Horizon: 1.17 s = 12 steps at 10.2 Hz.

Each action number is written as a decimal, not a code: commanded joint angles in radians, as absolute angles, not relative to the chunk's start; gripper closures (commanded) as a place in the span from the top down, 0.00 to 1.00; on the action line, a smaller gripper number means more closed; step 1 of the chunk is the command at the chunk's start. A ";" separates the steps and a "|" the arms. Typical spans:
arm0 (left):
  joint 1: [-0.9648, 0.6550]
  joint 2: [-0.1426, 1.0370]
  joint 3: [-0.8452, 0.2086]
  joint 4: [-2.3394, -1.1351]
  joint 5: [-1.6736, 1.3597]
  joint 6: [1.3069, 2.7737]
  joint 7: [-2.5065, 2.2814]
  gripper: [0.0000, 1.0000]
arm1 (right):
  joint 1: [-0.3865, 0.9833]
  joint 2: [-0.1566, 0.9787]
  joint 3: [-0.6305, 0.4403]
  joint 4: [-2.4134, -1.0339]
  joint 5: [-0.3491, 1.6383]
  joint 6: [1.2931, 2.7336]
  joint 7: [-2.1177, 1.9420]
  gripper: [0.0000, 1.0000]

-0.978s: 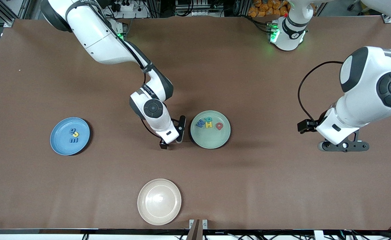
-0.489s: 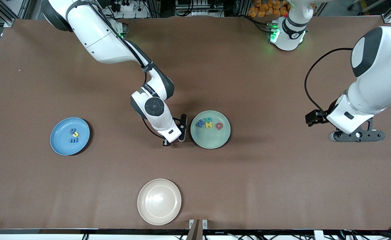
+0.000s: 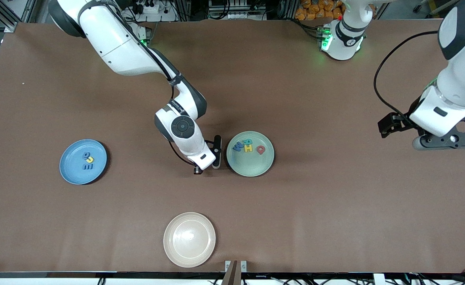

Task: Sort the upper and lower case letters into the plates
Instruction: 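Carry the pink W to the blue plate and release it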

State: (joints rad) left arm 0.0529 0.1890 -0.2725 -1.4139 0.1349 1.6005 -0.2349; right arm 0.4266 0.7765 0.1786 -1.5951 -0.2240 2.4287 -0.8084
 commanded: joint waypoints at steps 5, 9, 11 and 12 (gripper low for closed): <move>0.071 0.169 -0.272 -1.405 0.061 1.506 -0.210 1.00 | 0.165 0.527 0.183 -1.666 -0.235 2.194 -0.748 0.00; 0.019 0.094 -0.129 -1.460 0.032 1.509 -0.084 1.00 | -0.157 0.474 0.184 -1.767 -0.232 2.187 -0.744 0.00; -0.014 0.094 -0.100 -1.459 0.032 1.508 -0.072 1.00 | -0.274 0.474 0.184 -1.831 -0.230 2.187 -0.747 0.00; -0.018 0.095 -0.100 -1.456 0.026 1.509 -0.077 1.00 | -0.311 0.472 0.184 -1.862 -0.230 2.187 -0.747 0.00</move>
State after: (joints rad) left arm 0.0066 0.1190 -0.1184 -1.4327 0.0506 1.5117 -0.0931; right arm -0.2659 0.5023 0.1623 -1.7925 -0.2235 2.1786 -0.7612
